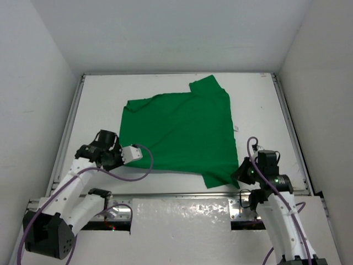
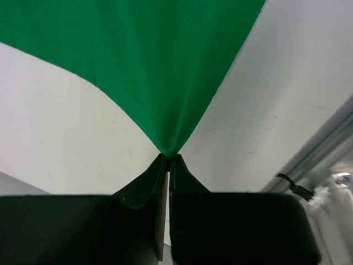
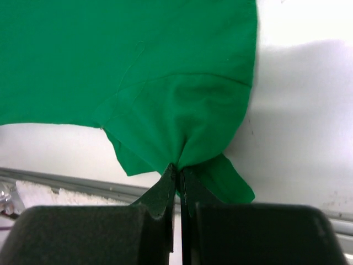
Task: Fold and stack the t-shirts
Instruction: Flatten out the tshirt, then grap the side of the flattened tshirt closest away from the robot with both arms, then fold the flattened tshirt in 1/3 of the way
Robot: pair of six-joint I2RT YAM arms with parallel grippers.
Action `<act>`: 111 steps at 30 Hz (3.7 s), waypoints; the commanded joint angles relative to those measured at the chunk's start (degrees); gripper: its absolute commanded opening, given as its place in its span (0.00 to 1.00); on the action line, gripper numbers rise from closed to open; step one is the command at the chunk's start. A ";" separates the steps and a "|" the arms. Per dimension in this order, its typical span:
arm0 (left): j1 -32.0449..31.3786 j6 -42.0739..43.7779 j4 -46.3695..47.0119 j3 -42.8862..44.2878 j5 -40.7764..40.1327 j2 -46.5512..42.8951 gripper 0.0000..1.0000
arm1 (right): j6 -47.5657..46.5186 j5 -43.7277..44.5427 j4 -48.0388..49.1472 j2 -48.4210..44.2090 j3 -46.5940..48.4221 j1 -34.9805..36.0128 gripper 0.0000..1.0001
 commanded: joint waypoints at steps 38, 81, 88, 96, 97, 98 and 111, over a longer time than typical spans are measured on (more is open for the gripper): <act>4.79 -15.81 25.12 29.80 -10.33 44.69 0.00 | -14.75 5.44 28.48 76.44 52.17 -0.42 0.00; 15.69 -39.01 12.29 27.86 9.19 50.13 0.69 | -12.55 6.23 23.02 55.96 28.79 -2.09 0.60; 15.69 -40.07 15.71 28.57 9.18 53.73 0.70 | -10.88 5.44 28.28 60.08 27.74 -2.09 0.46; 15.69 -40.16 16.25 30.41 13.66 57.43 0.03 | -10.52 7.27 29.71 62.81 26.86 -2.09 0.11; 15.69 -39.98 15.81 30.59 13.58 57.43 0.00 | -12.01 7.89 28.58 62.73 27.21 -2.09 0.08; 15.78 -39.72 15.72 30.33 13.06 57.26 0.00 | -12.89 8.68 27.61 62.55 27.56 -2.09 0.06; 18.41 -31.81 13.35 27.25 3.21 50.67 0.00 | -20.90 22.92 15.04 58.60 30.81 -3.76 0.03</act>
